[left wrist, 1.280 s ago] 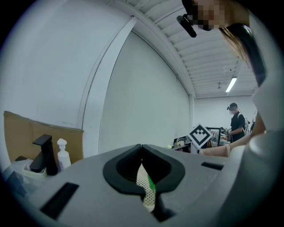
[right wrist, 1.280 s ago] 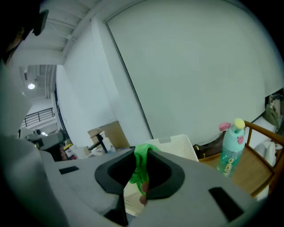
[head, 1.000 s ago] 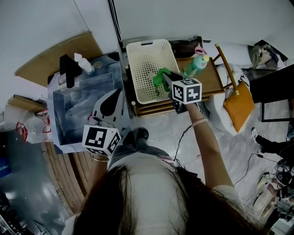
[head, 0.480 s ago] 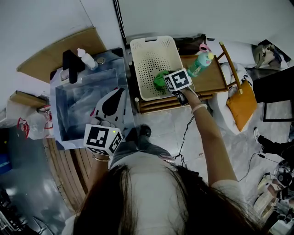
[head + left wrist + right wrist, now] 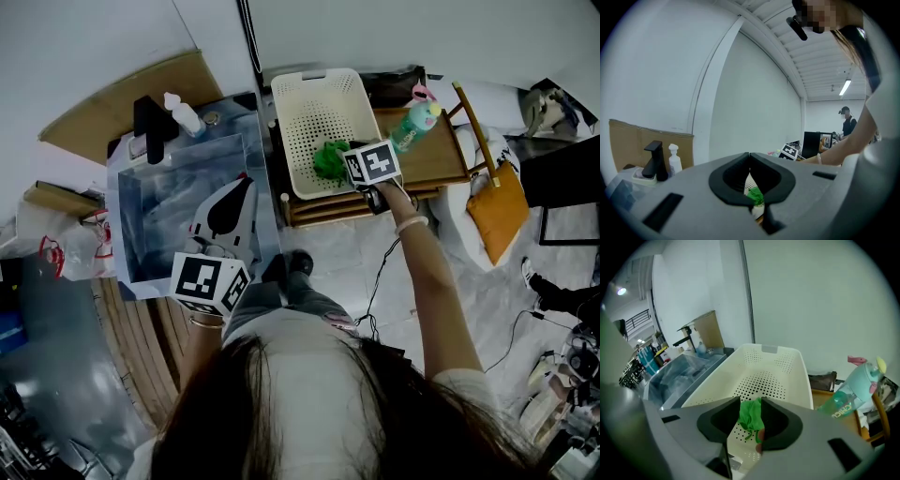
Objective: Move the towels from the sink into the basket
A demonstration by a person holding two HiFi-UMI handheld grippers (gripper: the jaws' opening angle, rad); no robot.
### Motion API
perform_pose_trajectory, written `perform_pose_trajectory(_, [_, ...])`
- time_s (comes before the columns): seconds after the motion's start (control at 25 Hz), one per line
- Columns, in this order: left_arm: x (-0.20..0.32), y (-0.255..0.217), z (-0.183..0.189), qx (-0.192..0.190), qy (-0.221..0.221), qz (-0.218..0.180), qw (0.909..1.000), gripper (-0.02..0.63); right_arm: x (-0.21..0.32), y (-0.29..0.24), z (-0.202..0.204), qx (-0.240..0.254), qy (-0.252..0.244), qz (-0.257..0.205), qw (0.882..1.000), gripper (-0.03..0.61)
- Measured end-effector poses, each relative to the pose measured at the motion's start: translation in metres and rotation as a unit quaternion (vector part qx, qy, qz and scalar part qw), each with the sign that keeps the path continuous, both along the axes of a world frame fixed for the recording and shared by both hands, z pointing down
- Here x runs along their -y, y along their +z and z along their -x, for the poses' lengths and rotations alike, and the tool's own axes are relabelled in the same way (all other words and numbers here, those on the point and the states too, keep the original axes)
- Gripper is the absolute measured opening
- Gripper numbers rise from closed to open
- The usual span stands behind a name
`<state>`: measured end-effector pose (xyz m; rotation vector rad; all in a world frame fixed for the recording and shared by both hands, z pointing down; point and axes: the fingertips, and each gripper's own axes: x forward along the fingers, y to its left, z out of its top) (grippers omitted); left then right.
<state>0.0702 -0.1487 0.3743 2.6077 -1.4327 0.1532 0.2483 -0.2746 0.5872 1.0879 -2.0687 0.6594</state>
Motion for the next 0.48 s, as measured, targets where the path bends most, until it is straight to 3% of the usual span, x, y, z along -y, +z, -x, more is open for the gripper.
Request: perform_pose_trajectory(0.48, [-0.007,-0.01,0.026,-0.006,0.021,-0.01,0.9997,0.008,-0.031,-0.044,0.027,0.031,0.044,-0.069,0.996,0.14])
